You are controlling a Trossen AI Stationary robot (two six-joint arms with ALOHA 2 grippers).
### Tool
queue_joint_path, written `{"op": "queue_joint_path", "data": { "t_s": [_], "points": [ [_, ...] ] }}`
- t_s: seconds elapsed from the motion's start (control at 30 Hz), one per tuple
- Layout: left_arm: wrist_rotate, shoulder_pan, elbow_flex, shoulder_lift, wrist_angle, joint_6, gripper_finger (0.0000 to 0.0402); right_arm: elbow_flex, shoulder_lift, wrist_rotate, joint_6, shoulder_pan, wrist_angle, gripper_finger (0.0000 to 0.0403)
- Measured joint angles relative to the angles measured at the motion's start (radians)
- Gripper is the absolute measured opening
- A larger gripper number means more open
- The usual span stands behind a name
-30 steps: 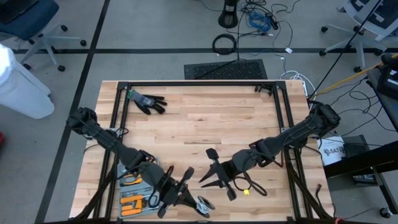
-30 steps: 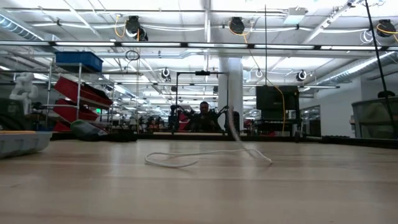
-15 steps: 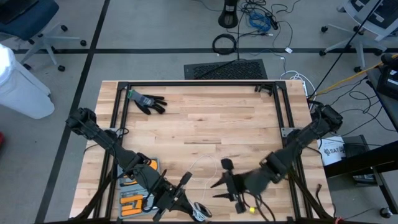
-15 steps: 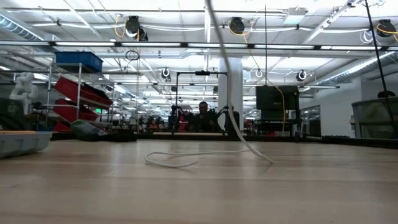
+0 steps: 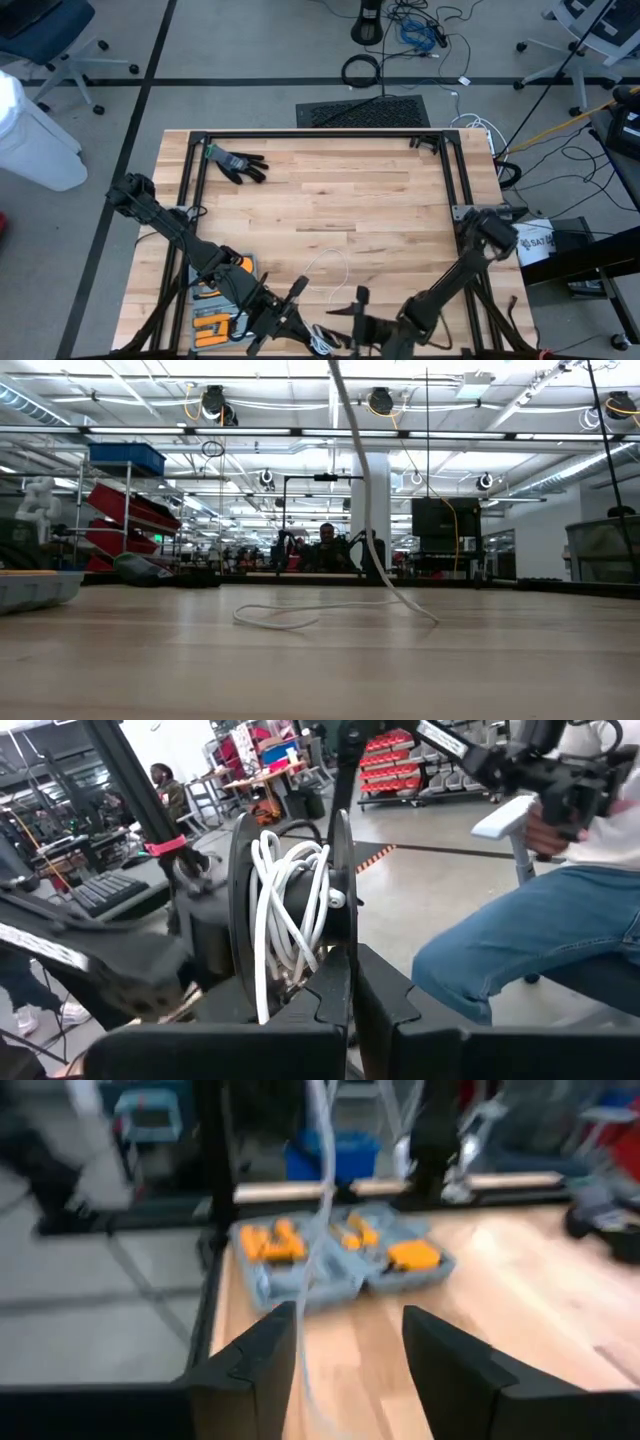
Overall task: Coil cords
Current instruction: Coil the white cable wire into the spool
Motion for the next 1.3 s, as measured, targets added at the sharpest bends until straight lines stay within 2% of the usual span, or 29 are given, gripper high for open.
{"op": "queue_joint_path", "data": {
  "t_s": [0.07,0.2,0.33,0.5,0.6,0.83,0.97,1.3],
  "points": [
    [-0.001,0.000,0.000,0.000,0.000,0.000,0.0006,0.000,0.052,0.048,-0.063,-0.006,0.158,0.0179],
    [-0.002,0.000,0.000,0.000,0.001,-0.006,0.0006,0.000,0.110,0.054,-0.212,-0.007,0.429,0.0187],
    [-0.003,-0.005,0.000,0.000,0.001,-0.007,0.0006,0.000,0.130,0.046,-0.307,0.005,0.558,0.0175],
    [-0.010,-0.015,0.000,0.000,0.000,-0.007,0.0006,0.000,0.130,0.042,-0.365,-0.001,0.606,0.0141],
    [-0.034,-0.027,0.000,0.000,0.000,-0.008,0.0006,0.000,0.130,-0.007,-0.375,-0.022,0.618,0.0112],
    [-0.086,-0.052,0.000,0.000,-0.002,-0.042,0.0006,0.001,0.130,-0.063,-0.337,-0.039,0.609,0.0010],
    [-0.138,-0.062,0.000,-0.003,-0.006,-0.062,0.0006,0.001,0.130,-0.039,-0.323,-0.020,0.585,0.0005],
    [-0.168,-0.074,0.000,-0.015,-0.029,-0.138,0.0006,0.001,0.130,0.040,-0.256,0.059,0.521,0.0001]
  ]
}}
